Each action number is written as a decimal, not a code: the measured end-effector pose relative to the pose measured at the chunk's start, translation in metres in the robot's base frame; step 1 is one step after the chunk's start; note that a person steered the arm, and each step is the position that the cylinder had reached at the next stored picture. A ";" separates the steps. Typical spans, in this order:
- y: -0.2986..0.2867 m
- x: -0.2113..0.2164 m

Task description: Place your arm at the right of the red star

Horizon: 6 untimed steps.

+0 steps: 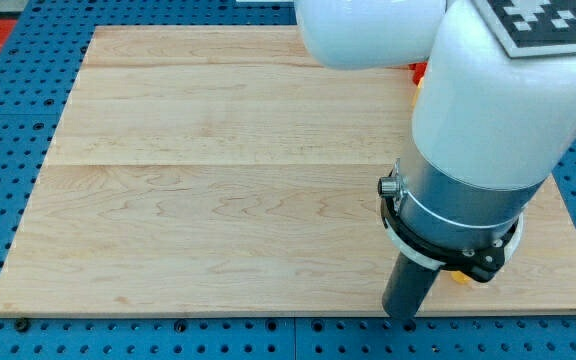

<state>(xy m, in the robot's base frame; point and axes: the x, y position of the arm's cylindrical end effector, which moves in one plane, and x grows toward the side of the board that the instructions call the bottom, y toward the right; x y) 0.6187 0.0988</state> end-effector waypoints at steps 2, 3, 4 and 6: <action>0.080 0.000; 0.114 -0.001; 0.186 -0.044; 0.181 -0.254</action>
